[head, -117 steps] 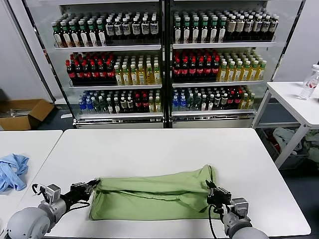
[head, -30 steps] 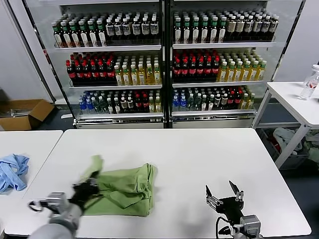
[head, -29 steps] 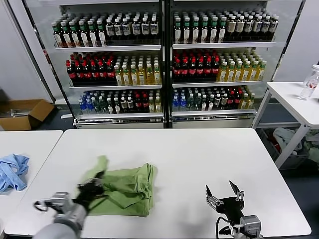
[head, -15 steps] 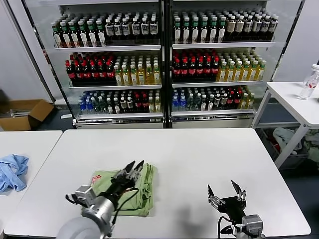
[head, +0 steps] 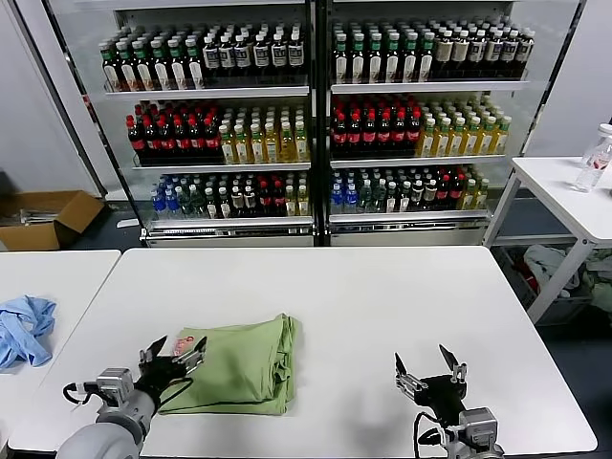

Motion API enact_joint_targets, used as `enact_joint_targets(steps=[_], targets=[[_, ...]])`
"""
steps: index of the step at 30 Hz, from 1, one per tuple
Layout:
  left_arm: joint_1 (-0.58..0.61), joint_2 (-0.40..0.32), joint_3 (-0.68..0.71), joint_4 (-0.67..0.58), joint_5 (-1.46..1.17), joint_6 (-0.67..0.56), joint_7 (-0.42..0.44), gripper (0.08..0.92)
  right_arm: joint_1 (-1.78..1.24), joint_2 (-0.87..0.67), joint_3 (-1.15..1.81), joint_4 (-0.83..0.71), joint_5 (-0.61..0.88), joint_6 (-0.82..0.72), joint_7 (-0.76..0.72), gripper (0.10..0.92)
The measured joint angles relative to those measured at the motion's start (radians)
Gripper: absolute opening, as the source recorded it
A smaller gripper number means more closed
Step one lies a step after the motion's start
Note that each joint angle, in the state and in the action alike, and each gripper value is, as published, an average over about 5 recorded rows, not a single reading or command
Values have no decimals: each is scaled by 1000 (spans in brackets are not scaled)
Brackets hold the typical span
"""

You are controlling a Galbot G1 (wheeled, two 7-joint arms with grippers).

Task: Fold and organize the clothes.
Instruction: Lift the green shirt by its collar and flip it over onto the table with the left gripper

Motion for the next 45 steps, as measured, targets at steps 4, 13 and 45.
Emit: enact_joint_targets(steps=[4, 13, 45], targets=[[2, 0, -3, 54, 30, -4, 2, 815, 5, 5, -5, -6, -5, 3, -1, 823], [10, -2, -20, 94, -34, -7, -7, 594, 8, 5, -10, -8, -10, 7, -1, 823], [43, 132, -390, -89, -57, 25, 147, 106, 55, -16, -18, -18, -18, 10, -4, 823]])
